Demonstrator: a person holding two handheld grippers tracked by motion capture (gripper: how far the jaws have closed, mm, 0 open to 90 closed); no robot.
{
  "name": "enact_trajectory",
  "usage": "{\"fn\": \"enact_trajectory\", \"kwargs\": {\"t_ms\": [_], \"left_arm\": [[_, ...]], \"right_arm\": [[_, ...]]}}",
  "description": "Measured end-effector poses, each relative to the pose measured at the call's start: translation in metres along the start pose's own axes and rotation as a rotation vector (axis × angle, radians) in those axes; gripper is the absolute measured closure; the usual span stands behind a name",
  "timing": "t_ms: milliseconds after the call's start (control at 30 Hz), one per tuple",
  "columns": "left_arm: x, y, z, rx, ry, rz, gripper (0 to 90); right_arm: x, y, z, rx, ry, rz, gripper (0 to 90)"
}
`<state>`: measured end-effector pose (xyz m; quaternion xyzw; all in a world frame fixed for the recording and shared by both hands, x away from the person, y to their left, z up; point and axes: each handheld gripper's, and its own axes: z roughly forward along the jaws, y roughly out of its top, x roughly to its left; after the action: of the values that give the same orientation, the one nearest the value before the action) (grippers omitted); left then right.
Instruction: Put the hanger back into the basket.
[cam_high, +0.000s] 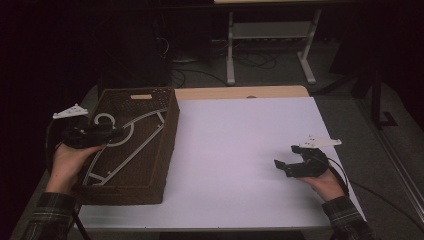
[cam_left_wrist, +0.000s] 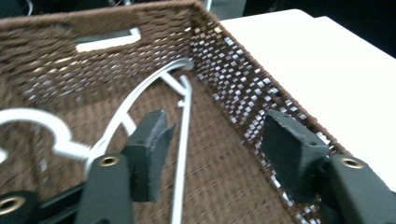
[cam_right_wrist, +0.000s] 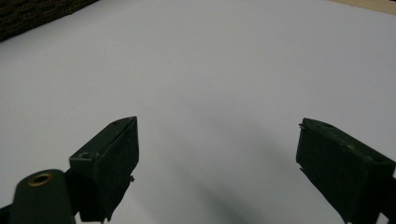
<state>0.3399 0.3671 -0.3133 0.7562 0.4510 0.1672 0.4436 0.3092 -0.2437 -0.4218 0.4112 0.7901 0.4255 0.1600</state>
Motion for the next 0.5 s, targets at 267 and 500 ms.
{"fn": "enact_trajectory", "kwargs": {"t_ms": [267,500], "left_arm": [[-0.031,0.015,0.013,-0.019,-0.051,0.037,27.4],[-0.057,0.027,0.028,-0.026,-0.102,0.075,20.9]], "right_arm": [[0.000,0.001,-0.001,-0.004,0.003,0.000,12.7],[0.001,0.003,0.000,-0.010,0.007,-0.006,12.7]]}}
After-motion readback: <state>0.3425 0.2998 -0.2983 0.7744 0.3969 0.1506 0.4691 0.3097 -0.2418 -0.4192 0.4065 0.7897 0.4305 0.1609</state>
